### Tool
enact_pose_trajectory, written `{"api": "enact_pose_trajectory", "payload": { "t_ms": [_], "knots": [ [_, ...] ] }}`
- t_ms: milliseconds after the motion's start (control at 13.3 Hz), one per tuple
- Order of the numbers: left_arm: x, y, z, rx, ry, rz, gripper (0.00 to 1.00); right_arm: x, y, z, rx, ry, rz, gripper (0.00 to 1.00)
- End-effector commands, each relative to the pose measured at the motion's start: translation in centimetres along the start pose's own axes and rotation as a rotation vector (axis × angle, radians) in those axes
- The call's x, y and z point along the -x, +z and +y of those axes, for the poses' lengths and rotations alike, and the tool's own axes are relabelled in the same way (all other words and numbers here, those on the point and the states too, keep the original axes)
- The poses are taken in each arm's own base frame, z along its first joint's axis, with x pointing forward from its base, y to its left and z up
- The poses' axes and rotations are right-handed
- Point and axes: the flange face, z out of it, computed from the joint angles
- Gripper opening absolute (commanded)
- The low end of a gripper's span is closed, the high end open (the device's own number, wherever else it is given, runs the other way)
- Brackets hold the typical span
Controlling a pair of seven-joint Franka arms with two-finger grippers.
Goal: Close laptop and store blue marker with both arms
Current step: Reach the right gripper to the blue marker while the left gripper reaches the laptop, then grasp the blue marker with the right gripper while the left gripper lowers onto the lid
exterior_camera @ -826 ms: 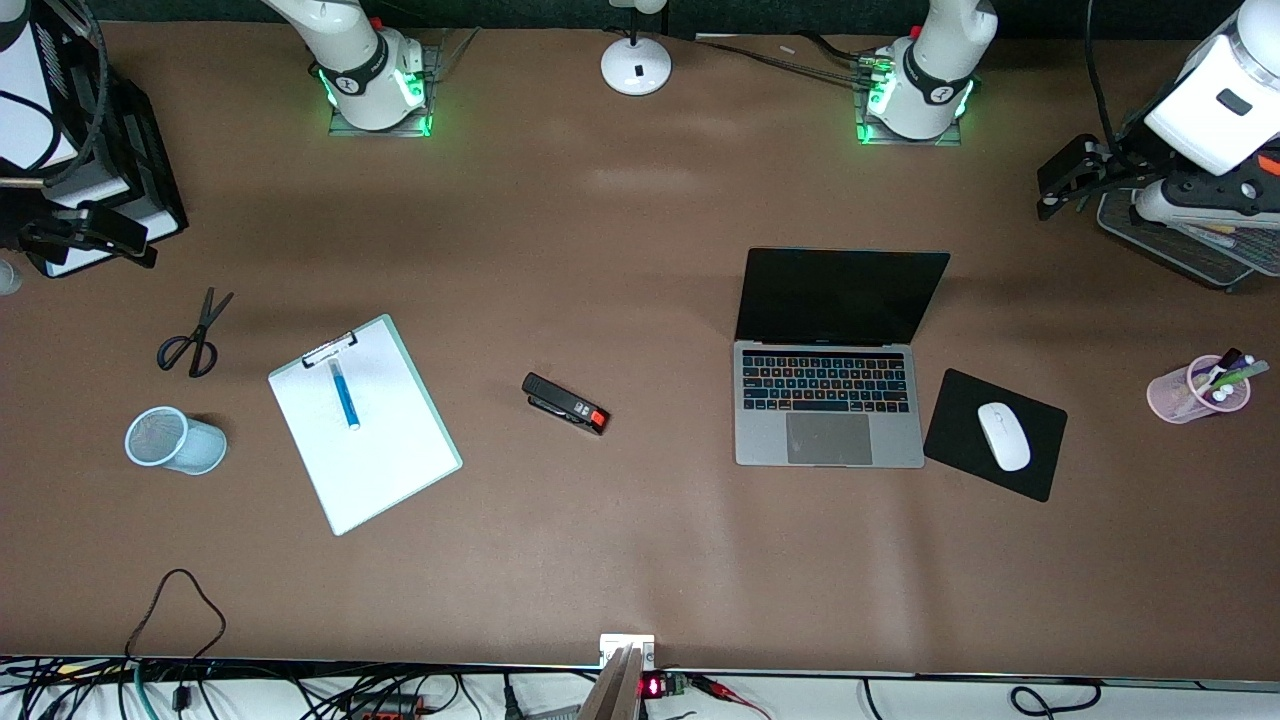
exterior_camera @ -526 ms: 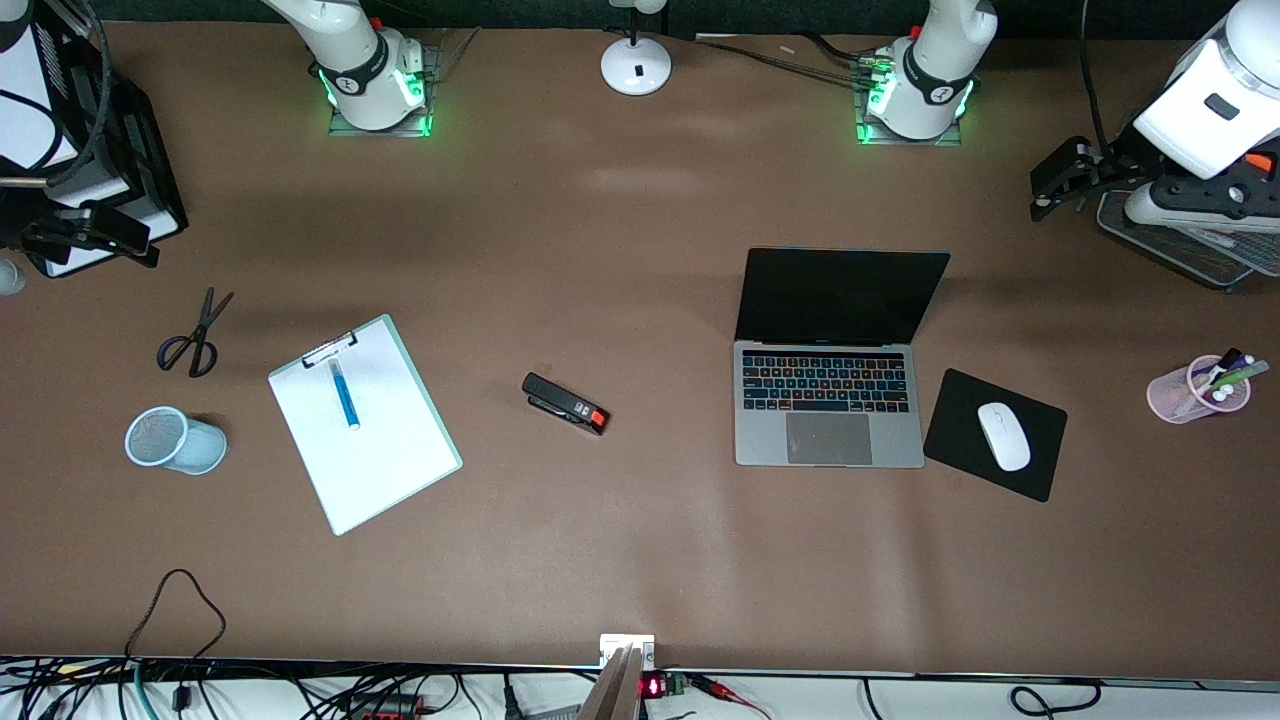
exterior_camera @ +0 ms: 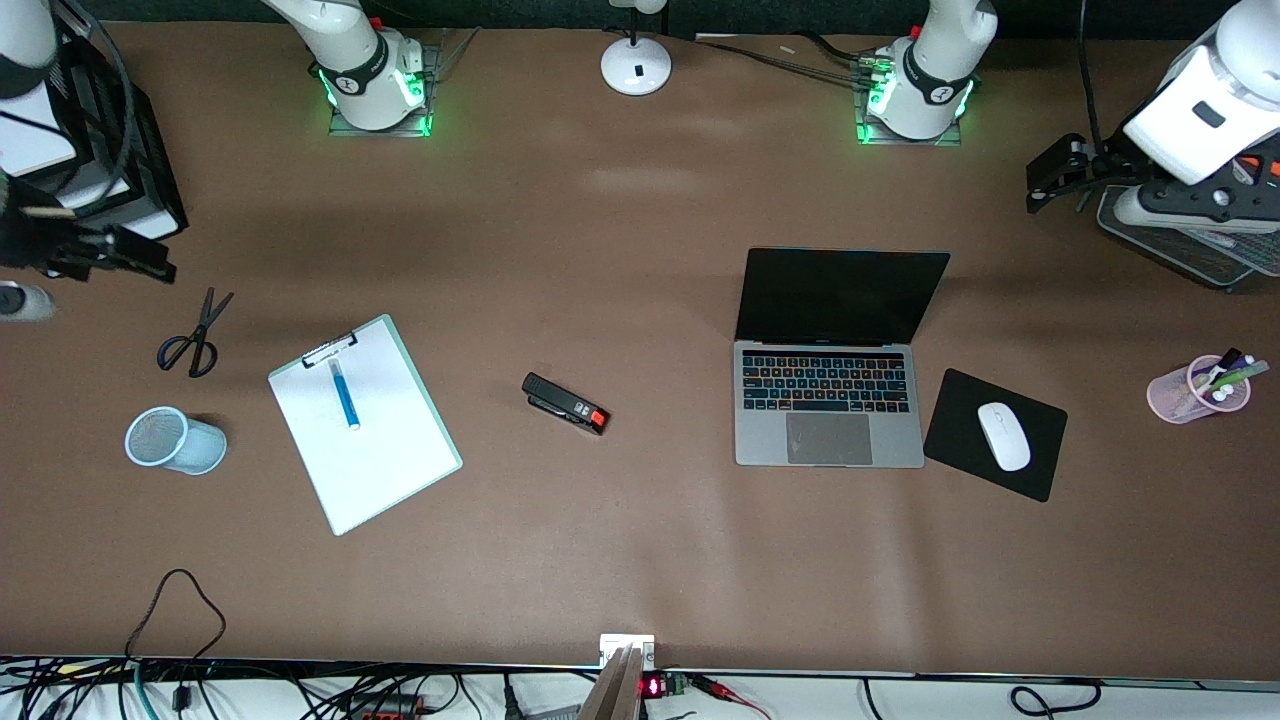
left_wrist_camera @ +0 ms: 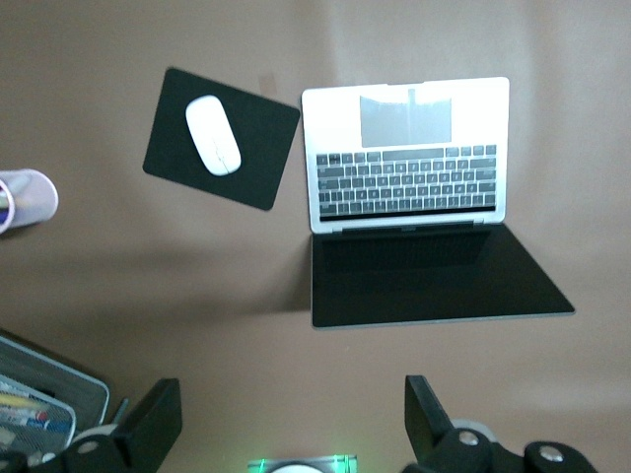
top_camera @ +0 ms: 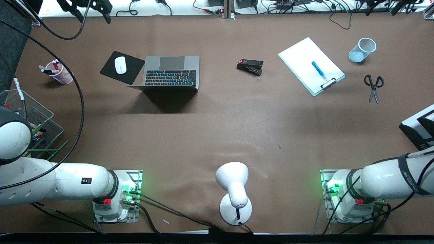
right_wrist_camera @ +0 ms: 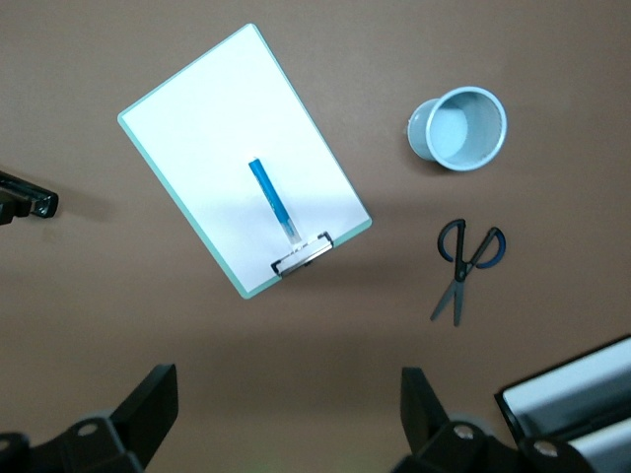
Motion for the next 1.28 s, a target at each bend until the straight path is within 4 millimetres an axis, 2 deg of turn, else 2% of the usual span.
{"api": "enact_pose_trajectory", "payload": {
  "t_ms": [0,376,601,826,977,1127,1202],
  "knots": [
    [0.7,2.4,1.5,0.013,0.032,-0.056,1.0,-1.9,2.1,-1.5,0.0,-0.026,0.015,1.0],
    [1.4,7.8,3.7,0.018,0.061,-0.164,1.0,-5.5,9.7,-3.6,-0.011,-0.065,-0.053,1.0],
    [2.1,11.2,5.2,0.015,0.057,-0.209,1.0,-7.4,14.5,-4.6,-0.006,-0.187,-0.074,1.0],
    [3.2,14.9,9.1,-0.007,0.015,-0.225,1.0,-8.9,18.8,-5.0,0.0,-0.224,-0.087,1.0],
    [4.2,16.7,11.3,-0.041,-0.044,-0.245,1.0,-9.5,21.1,-5.1,0.001,-0.253,-0.093,1.0],
    [5.1,19.4,12.3,-0.06,-0.049,-0.259,1.0,-10.0,22.6,-5.5,0.003,-0.258,-0.087,1.0],
    [5.4,20.9,12.2,-0.063,-0.053,-0.265,1.0,-10.4,23.6,-6.3,0.005,-0.271,-0.075,1.0]
  ]
}}
